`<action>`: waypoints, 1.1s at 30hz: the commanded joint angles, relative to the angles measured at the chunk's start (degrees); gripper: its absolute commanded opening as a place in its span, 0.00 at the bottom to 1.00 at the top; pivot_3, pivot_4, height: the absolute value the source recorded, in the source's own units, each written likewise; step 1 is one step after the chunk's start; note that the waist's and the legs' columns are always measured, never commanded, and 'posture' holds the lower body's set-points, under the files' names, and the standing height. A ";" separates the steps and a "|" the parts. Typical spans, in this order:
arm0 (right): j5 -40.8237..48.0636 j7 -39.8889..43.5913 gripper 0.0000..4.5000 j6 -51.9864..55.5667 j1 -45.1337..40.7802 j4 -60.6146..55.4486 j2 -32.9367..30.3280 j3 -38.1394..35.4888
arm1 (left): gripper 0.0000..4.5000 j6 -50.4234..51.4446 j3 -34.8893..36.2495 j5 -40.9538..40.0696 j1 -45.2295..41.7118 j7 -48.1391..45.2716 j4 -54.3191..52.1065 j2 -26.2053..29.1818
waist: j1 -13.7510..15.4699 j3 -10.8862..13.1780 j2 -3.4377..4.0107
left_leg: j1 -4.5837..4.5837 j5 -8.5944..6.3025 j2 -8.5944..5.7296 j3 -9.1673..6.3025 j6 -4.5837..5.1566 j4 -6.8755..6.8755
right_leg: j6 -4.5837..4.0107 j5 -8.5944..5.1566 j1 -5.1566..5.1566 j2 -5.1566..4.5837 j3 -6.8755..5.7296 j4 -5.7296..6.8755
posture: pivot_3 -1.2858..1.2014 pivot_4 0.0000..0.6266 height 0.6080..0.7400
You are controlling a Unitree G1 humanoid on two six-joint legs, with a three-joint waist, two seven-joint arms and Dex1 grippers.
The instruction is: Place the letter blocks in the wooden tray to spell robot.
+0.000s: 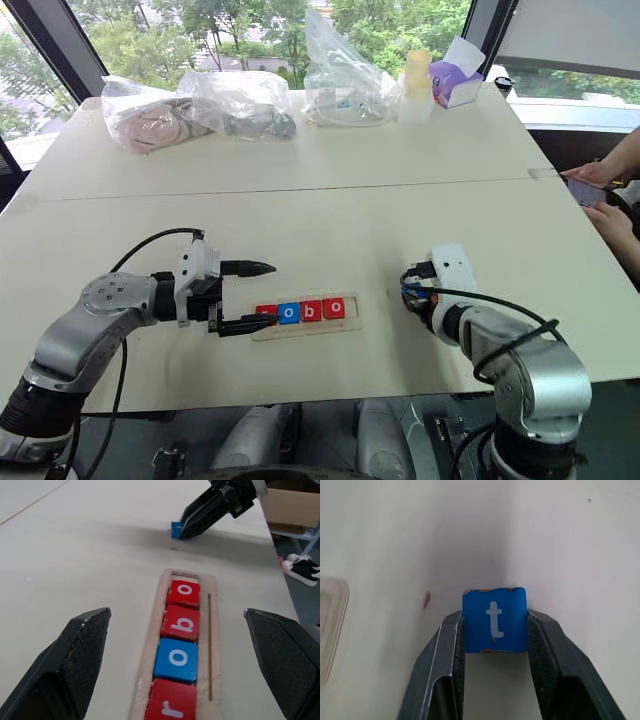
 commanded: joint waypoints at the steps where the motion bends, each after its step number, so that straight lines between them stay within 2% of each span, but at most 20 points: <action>1: 4.39 -4.55 0.25 0.41 -1.15 -2.62 0.92 -2.48 | 1.00 -1.65 -0.18 0.28 -1.32 -0.58 0.55 -0.49 | 0.04 0.00 0.00 | 0.01 0.02 0.02 -0.01 0.00 0.00 | -0.02 0.01 0.01 0.02 -0.01 0.01 | 0.52 0.24 1.00; 4: 8.08 -8.39 0.25 0.41 -0.26 -3.16 2.07 -2.42 | 1.00 -1.64 -0.60 0.47 -2.41 -0.40 1.13 -1.14 | 0.07 0.00 0.00 | 0.01 0.03 0.03 -0.01 0.00 -0.01 | 0.00 0.03 0.01 0.04 -0.01 0.01 | 0.52 0.24 1.00; 9: 15.92 -12.79 0.83 0.41 0.11 -2.73 0.25 -3.00 | 1.00 -1.67 -0.58 0.61 -2.59 -0.42 1.23 -1.26 | 0.04 0.00 0.01 | 0.00 0.03 0.02 0.00 0.01 -0.06 | 0.04 0.04 0.00 0.00 -0.01 0.01 | 0.52 0.24 1.00; 10: 18.32 -12.11 0.93 0.41 -0.41 -2.13 -2.37 -2.78 | 1.00 -1.69 -0.56 0.67 -2.63 -0.35 1.24 -1.30 | 0.06 0.00 0.01 | -0.01 0.03 0.02 0.00 0.01 -0.06 | 0.04 0.04 -0.01 0.00 -0.01 0.01 | 0.52 0.24 1.00; 11: 21.52 -8.94 1.00 0.41 -1.66 -1.48 -7.83 -1.76 | 1.00 -1.62 -0.48 0.68 -2.62 -0.23 1.19 -1.37 | 0.08 0.01 0.02 | -0.01 0.03 0.02 0.00 0.01 -0.05 | 0.04 0.04 -0.01 0.00 -0.01 0.01 | 0.52 0.24 1.00; 14: 26.72 -0.34 1.00 0.41 -6.28 0.40 -21.71 0.84 | 1.00 -1.57 -0.43 0.88 -2.64 -0.11 1.14 -1.55 | 0.01 0.03 0.05 | -0.02 0.04 0.00 0.06 0.03 0.01 | 0.01 0.03 0.04 -0.03 -0.02 -0.04 | 0.52 0.24 1.00; 16: 25.21 11.40 1.00 -7.57 -7.76 3.20 -33.70 4.22 | 1.00 -1.54 -0.47 1.00 -2.73 -0.02 1.14 -1.72 | 0.05 0.05 0.11 | -0.01 0.05 0.03 0.06 0.05 0.02 | 0.01 0.02 0.09 0.01 -0.06 -0.08 | 0.52 0.24 1.00; 18: 19.18 23.08 1.00 -22.20 -5.20 7.22 -42.74 8.03 | 1.00 -1.52 -0.57 1.18 -2.93 0.03 1.20 -1.92 | 0.12 0.04 0.06 | -0.01 0.04 0.06 0.03 0.07 -0.01 | 0.05 0.01 0.16 0.02 -0.16 -0.15 | 0.52 0.24 1.00; 21: 8.54 39.61 1.00 -47.87 0.28 15.83 -49.45 11.75 | 1.00 -1.51 -0.47 1.24 -3.27 0.02 1.42 -2.04 | 0.21 0.02 -0.01 | 0.00 0.00 0.07 0.09 0.14 0.00 | 0.20 -0.05 0.36 0.03 -0.37 -0.30 | 0.52 0.24 1.00; 23: 2.97 48.21 1.00 -61.34 0.54 23.83 -50.73 15.53 | 1.00 -1.55 -0.45 1.36 -3.55 0.13 1.61 -2.12 | 0.12 0.02 -0.01 | 0.02 -0.04 0.03 0.13 0.19 0.00 | 0.27 -0.07 0.37 -0.05 -0.31 -0.31 | 0.52 0.24 1.00; 25: -1.68 53.12 1.00 -70.12 -2.45 31.70 -49.46 19.77 | 1.00 -1.58 -0.38 1.40 -3.65 0.39 1.62 -2.26 | -0.11 0.04 -0.01 | 0.04 -0.05 0.00 0.14 0.21 0.05 | 0.33 -0.03 0.37 -0.09 -0.21 -0.33 | 0.52 0.24 1.00; 28: -6.50 57.95 1.00 -76.64 -7.01 40.58 -47.30 24.29 | 1.00 -1.62 -0.26 1.52 -3.59 0.82 1.31 -2.39 | -0.28 0.06 -0.02 | 0.17 -0.05 0.00 0.25 0.21 0.04 | 0.31 0.00 0.40 -0.09 -0.02 -0.30 | 0.52 0.24 1.00; 33: -10.48 63.49 1.00 -84.53 -13.25 52.45 -42.33 27.20 | 1.00 -1.38 0.43 1.22 -2.07 1.52 -0.03 -1.90 | -0.03 0.08 0.01 | 0.22 -0.05 0.04 0.20 0.19 0.01 | 0.29 0.01 0.42 -0.07 0.00 -0.28 | 0.52 0.24 1.00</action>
